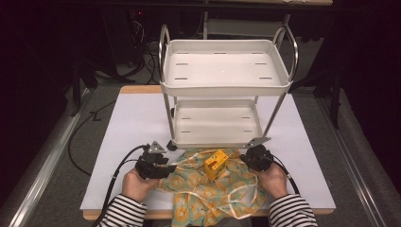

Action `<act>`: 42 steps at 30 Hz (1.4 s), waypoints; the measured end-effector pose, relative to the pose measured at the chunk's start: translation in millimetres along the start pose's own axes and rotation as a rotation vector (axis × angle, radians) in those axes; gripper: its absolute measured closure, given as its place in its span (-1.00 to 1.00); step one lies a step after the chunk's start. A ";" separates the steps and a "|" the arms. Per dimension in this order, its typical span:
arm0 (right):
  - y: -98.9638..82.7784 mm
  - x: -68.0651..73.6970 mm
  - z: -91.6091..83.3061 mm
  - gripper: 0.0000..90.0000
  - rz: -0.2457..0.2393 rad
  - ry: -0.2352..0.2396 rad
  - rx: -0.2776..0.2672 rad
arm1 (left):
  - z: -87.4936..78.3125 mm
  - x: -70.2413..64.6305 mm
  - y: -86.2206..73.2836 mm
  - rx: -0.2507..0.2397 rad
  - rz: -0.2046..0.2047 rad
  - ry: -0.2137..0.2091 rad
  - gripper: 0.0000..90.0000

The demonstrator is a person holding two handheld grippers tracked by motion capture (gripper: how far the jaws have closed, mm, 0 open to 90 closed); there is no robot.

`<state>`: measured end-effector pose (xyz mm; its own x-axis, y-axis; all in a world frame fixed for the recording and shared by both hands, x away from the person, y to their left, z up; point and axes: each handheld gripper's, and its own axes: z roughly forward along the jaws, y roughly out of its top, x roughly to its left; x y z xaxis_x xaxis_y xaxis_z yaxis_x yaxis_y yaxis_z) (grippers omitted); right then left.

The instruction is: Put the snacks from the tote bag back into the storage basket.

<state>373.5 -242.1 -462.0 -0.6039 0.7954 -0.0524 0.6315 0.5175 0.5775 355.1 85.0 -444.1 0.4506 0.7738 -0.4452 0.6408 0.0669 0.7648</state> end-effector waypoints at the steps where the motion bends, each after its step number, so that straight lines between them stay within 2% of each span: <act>1: -0.1 -0.2 0.0 1.00 0.003 0.001 -0.001 | -1.1 -2.9 1.3 -0.012 0.004 -0.007 0.15; 7: 0.1 0.7 0.0 1.00 0.000 0.001 0.001 | 2.5 -22.5 6.4 -0.027 0.021 -0.067 0.02; 8: 0.1 0.9 -0.1 1.00 -0.002 -0.001 0.002 | 4.7 -25.2 7.6 -0.028 0.035 -0.069 0.01; 12: -0.2 0.2 0.1 1.00 0.004 0.004 -0.002 | 19.1 -33.3 12.4 -0.040 0.044 -0.077 -0.04; 15: -0.2 0.2 0.1 1.00 0.001 0.003 -0.003 | 32.9 -36.6 10.2 -0.023 0.056 -0.076 -0.04; 17: -0.2 0.0 0.0 1.00 0.004 0.006 -0.002 | 41.5 -35.3 7.1 -0.005 0.067 -0.071 0.03; 22: -0.6 -3.4 -0.2 1.00 0.008 0.027 -0.001 | 59.0 -23.2 -2.3 0.104 0.087 -0.046 0.68; 25: -0.6 -3.9 -0.2 1.00 0.012 0.029 0.000 | 59.5 -20.2 -3.1 0.118 0.099 -0.039 0.93; 28: -0.4 -5.6 -0.4 1.00 0.038 0.038 0.003 | 56.5 -19.2 -5.0 0.113 0.123 -0.030 0.97; 30: -0.5 -7.1 -0.6 1.00 0.048 0.041 0.005 | 55.3 -15.9 -6.0 0.110 0.096 -0.047 0.97; 32: -0.5 -6.9 -1.3 1.00 0.059 0.044 0.010 | 56.6 -13.1 -7.0 0.099 0.049 -0.058 0.97; 33: -0.5 -6.7 -1.9 0.96 0.065 0.048 0.012 | 57.7 -13.0 -8.0 0.095 0.042 -0.058 0.97; 34: -0.5 -6.0 -3.4 0.88 0.072 0.049 0.012 | 57.4 -14.0 -8.7 0.095 0.053 -0.058 0.97; 36: 0.7 -3.6 -11.6 0.74 0.042 0.030 -0.007 | 56.9 -14.7 -8.9 0.095 0.057 -0.061 0.96; 37: 1.1 -2.8 -15.8 0.69 0.039 0.033 -0.034 | 56.9 -14.4 -9.0 0.097 0.056 -0.062 0.96; 39: 2.4 -1.8 -29.3 0.55 0.059 0.049 -0.105 | 58.2 -13.5 -9.4 0.099 0.052 -0.065 0.96; 42: 4.2 -0.3 -39.6 0.42 0.063 0.064 -0.166 | 59.7 -14.3 -10.5 0.095 0.050 -0.068 0.96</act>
<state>357.1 -252.7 -427.4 -0.5990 0.7999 0.0368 0.5832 0.4043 0.7045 379.1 35.6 -473.6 0.5227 0.7297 -0.4407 0.6710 -0.0334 0.7407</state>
